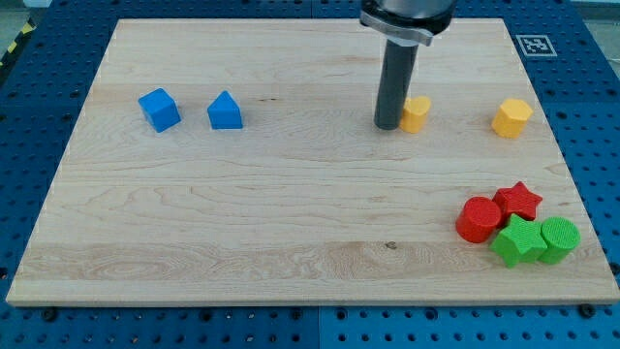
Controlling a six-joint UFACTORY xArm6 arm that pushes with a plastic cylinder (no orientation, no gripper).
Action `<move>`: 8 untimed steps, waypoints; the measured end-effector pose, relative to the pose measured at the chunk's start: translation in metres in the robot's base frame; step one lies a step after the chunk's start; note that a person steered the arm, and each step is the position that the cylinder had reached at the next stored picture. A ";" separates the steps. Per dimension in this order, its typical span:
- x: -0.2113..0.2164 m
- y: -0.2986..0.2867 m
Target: Slide the yellow heart slightly right
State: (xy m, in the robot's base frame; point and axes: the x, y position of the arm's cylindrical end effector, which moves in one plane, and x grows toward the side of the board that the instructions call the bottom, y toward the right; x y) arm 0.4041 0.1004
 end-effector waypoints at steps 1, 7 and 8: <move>0.000 0.021; -0.040 0.042; -0.030 0.044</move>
